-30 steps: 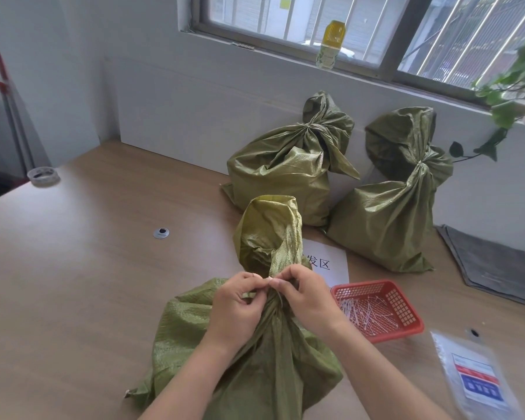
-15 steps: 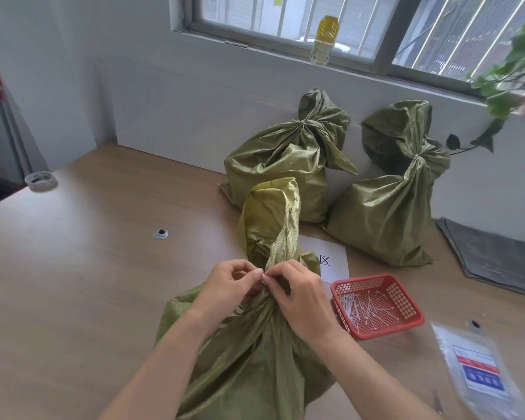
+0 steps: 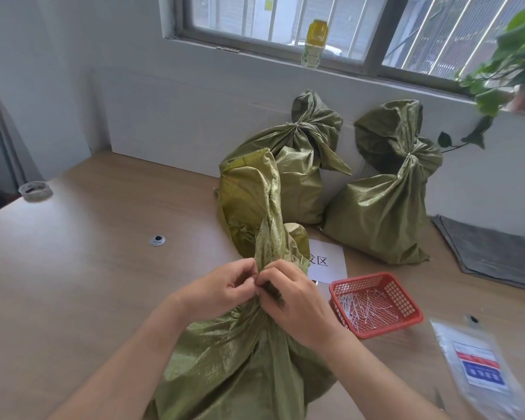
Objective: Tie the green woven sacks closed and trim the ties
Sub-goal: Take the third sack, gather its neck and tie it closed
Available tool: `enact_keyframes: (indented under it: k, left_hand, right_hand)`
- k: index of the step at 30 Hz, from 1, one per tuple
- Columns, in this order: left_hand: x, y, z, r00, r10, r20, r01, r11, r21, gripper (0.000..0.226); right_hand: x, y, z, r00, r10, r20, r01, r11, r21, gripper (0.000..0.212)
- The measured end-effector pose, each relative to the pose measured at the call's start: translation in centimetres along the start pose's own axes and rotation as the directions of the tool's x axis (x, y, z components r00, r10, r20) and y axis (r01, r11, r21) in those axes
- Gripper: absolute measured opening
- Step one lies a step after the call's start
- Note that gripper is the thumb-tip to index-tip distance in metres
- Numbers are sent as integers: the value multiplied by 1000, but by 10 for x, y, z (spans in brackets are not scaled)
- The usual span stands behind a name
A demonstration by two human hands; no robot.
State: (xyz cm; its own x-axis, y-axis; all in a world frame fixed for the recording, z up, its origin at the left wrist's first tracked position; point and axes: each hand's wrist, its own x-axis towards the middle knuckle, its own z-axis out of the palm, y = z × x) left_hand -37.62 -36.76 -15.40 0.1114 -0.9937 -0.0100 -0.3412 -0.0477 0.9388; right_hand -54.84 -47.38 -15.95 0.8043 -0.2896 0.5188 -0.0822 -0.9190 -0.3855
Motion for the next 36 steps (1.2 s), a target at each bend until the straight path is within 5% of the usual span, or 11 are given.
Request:
enact_keyframes:
  k: [7, 15, 21, 28, 36]
  left_hand:
    - [-12, -3, 3, 989, 52, -141, -84, 968, -235, 19]
    - [-11, 2, 9, 998, 10, -64, -27, 964, -265, 49]
    - [-2, 5, 14, 990, -11, -140, -39, 938, -344, 41]
    - [-1, 7, 21, 959, 31, -281, -186, 818, -545, 40]
    - [-2, 8, 20, 956, -16, -292, -194, 712, -675, 42]
  right_hand:
    - [0, 5, -5, 995, -82, -55, 80, 997, -23, 4]
    - [-2, 6, -7, 989, -126, -83, 123, 991, -45, 6]
    - [-1, 7, -5, 987, -100, -125, 100, 995, -2, 6]
    - [-1, 15, -1, 979, -29, -203, 36, 999, 33, 5]
    - [-1, 24, 6, 979, -62, -196, 68, 997, 24, 8]
